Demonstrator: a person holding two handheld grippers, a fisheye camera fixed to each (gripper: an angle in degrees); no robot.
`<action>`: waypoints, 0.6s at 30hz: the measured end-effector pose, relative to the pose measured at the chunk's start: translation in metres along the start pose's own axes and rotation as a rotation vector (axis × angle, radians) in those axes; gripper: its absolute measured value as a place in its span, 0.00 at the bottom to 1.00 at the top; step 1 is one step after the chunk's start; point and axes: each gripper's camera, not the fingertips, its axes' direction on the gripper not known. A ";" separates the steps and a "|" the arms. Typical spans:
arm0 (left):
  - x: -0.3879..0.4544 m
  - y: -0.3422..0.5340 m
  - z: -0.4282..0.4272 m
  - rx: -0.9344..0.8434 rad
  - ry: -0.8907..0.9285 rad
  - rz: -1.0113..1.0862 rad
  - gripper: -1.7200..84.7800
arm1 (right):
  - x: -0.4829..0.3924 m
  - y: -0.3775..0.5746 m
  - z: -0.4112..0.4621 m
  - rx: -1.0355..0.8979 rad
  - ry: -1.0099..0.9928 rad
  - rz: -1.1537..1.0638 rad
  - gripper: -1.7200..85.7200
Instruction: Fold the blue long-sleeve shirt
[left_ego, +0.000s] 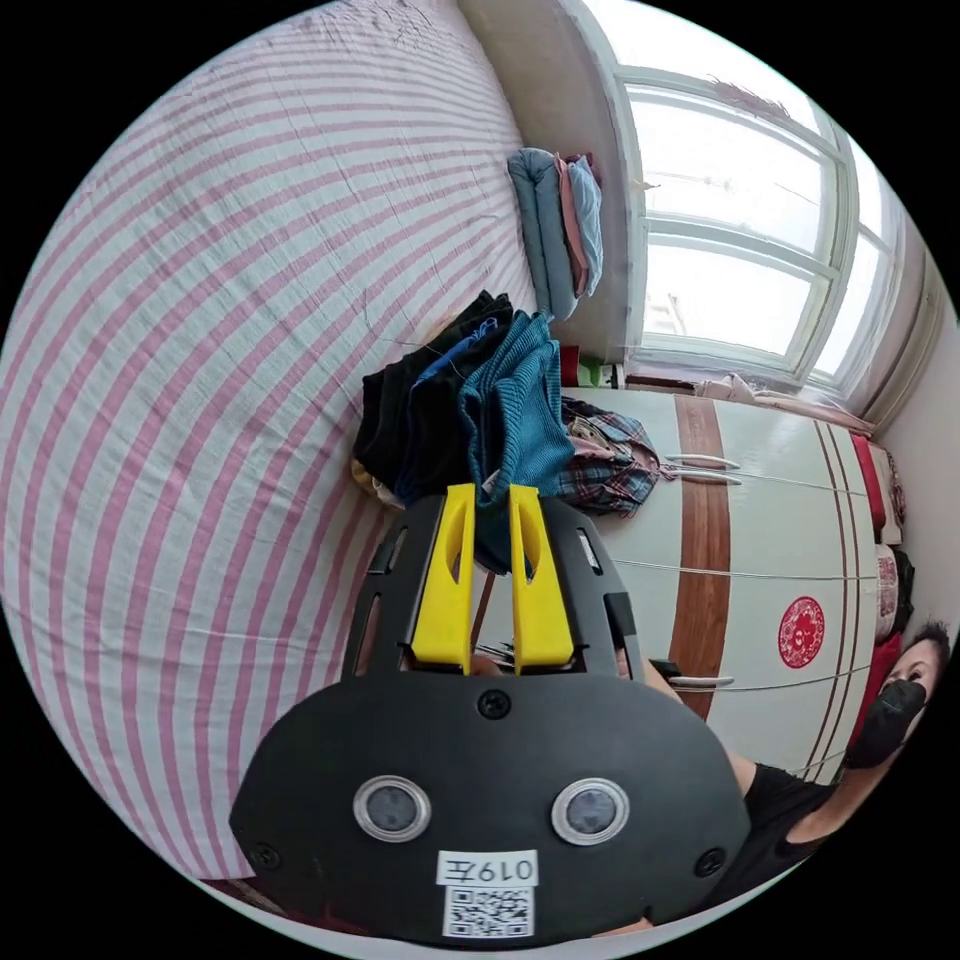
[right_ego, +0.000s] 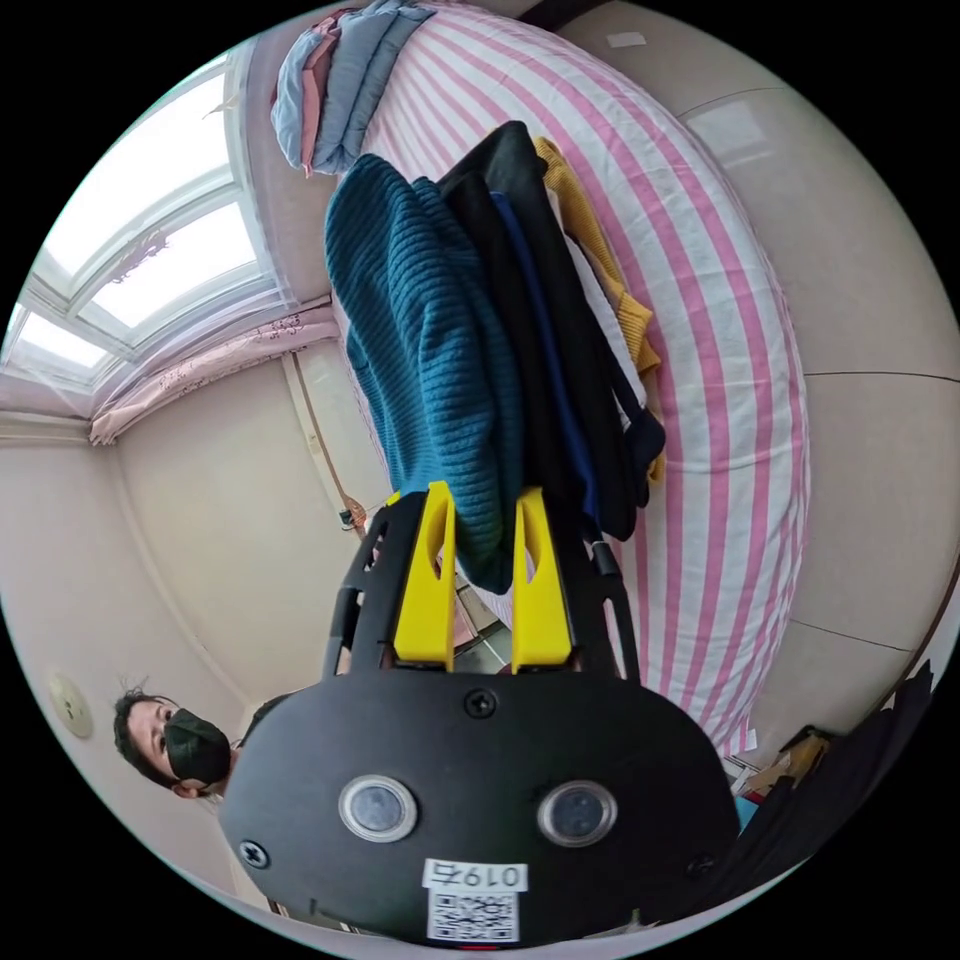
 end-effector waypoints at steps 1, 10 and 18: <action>0.003 0.001 -0.007 0.008 -0.018 0.007 0.04 | -0.001 0.001 -0.002 0.009 0.001 0.004 0.12; 0.110 -0.027 0.021 -0.017 -0.142 0.384 0.03 | -0.014 0.018 0.000 0.021 0.025 -0.038 0.14; 0.200 -0.051 0.155 -0.174 -0.555 0.768 0.03 | -0.026 0.053 0.006 0.127 0.123 -0.128 0.15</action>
